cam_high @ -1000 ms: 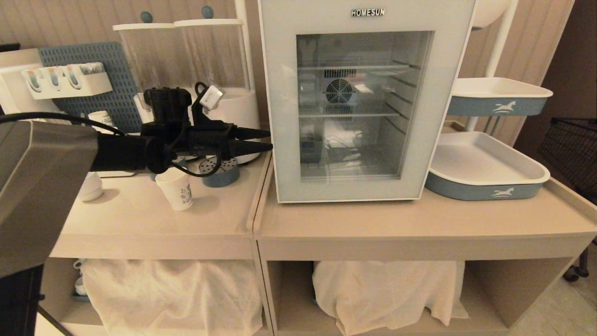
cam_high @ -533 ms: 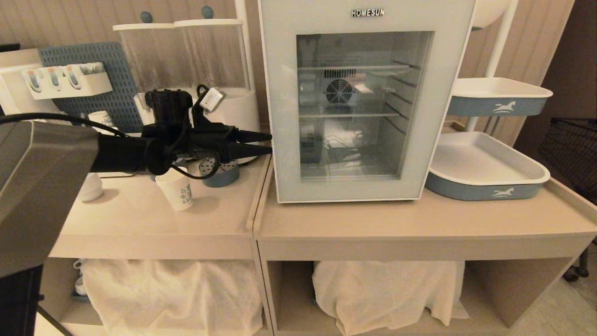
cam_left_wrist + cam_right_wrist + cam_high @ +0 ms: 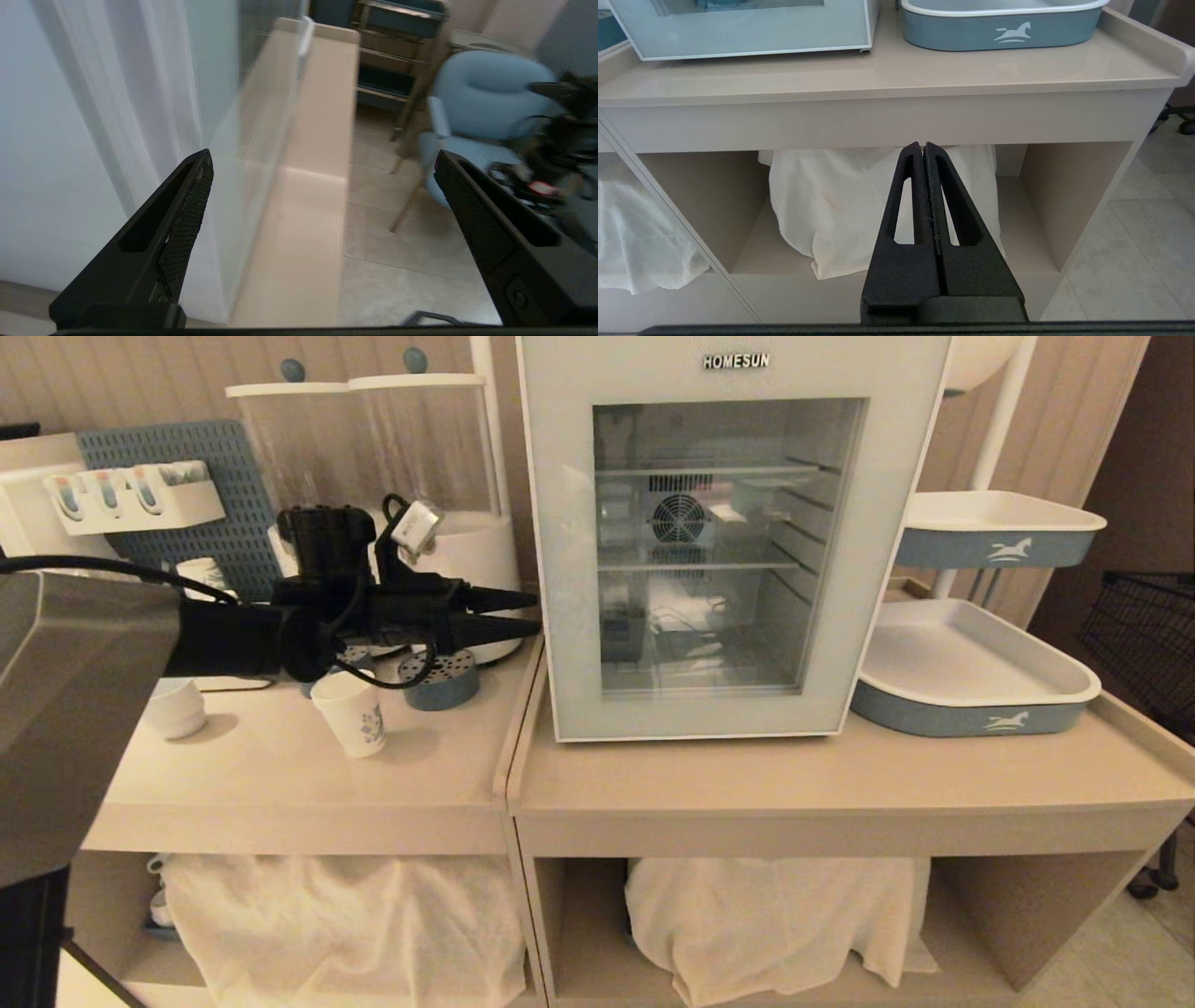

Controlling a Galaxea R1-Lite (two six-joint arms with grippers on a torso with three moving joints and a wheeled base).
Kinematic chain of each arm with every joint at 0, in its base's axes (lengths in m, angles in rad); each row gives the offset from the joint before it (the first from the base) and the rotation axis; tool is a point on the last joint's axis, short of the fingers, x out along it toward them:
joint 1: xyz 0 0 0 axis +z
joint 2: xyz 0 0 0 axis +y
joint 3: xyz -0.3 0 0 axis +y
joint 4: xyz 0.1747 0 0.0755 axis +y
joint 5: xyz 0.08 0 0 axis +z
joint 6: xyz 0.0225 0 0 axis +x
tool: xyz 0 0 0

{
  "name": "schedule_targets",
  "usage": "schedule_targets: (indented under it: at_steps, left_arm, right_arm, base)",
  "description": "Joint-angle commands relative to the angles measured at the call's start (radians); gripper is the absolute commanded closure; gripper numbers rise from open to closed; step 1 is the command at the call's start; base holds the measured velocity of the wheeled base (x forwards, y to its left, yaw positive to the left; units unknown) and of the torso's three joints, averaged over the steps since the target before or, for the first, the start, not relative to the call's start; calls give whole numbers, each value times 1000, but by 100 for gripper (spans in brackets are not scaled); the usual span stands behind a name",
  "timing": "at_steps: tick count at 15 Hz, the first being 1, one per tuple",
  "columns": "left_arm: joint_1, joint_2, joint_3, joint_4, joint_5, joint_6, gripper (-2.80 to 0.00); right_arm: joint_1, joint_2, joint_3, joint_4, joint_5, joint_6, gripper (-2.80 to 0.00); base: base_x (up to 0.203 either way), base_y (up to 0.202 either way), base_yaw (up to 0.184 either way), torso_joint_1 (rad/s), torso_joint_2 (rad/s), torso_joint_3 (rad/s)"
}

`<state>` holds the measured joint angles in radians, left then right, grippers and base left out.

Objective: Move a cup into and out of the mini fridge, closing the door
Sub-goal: Open the freezer door

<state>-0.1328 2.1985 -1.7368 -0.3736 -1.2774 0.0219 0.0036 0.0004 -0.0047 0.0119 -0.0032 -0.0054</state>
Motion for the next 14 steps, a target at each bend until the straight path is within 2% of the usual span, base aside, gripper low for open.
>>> schedule_targets:
  at_steps: [1, 5, 7, 14]
  left_arm:
    - [5, 20, -22, -2, 21, 0, -280]
    - [-1, 92, -113, 4, 75, -2, -280]
    - [-1, 114, -151, 14, 75, -11, -280]
    - [-33, 118, -149, 18, 58, -51, -280]
  right_arm:
    - [-1, -2, 0, 0, 0, -1, 0]
    - [-1, -2, 0, 0, 0, -1, 0]
    - [-1, -2, 0, 0, 0, -1, 0]
    - [-1, -2, 0, 0, 0, -1, 0]
  base:
    - [0, 0, 0, 0, 0, 0]
    - [0, 0, 0, 0, 0, 0]
    - [0, 0, 0, 0, 0, 0]
    - [0, 0, 0, 0, 0, 0]
